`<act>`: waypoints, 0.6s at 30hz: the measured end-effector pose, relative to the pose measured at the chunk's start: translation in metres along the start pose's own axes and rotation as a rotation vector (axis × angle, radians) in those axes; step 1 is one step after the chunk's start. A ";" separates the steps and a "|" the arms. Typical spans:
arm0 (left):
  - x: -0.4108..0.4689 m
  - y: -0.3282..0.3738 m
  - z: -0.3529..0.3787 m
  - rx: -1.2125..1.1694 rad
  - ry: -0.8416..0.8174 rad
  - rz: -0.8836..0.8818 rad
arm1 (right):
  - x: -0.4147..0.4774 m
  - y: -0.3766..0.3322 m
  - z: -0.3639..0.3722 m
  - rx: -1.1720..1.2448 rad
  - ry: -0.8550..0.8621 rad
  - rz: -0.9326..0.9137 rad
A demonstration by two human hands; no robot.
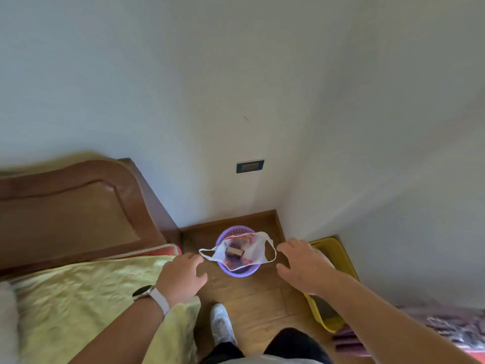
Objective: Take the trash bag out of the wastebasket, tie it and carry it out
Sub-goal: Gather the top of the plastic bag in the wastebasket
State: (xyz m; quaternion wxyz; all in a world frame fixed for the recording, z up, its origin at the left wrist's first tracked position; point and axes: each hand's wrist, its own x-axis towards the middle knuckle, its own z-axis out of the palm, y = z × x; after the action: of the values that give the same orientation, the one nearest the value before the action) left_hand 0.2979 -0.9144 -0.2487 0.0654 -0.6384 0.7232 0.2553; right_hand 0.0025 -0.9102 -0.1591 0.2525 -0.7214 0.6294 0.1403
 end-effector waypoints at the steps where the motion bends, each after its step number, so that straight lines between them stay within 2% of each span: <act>1: 0.007 -0.003 0.001 -0.005 -0.028 -0.012 | 0.006 -0.001 0.000 0.001 -0.014 0.006; 8: 0.045 -0.006 0.013 -0.120 -0.150 -0.079 | 0.057 0.014 0.007 0.048 -0.089 0.045; 12: 0.063 0.002 0.024 -0.215 -0.225 -0.183 | 0.094 0.029 0.024 0.102 -0.174 0.034; 18: 0.106 0.010 0.077 -0.482 -0.348 -0.365 | 0.173 0.060 0.068 0.226 -0.261 0.064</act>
State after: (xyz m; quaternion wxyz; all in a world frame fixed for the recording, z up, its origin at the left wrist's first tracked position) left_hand 0.2522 -0.9732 -0.3567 0.0795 -0.7012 0.4942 0.5078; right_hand -0.0192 -1.0229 -0.3174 0.4071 -0.6436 0.6257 0.1690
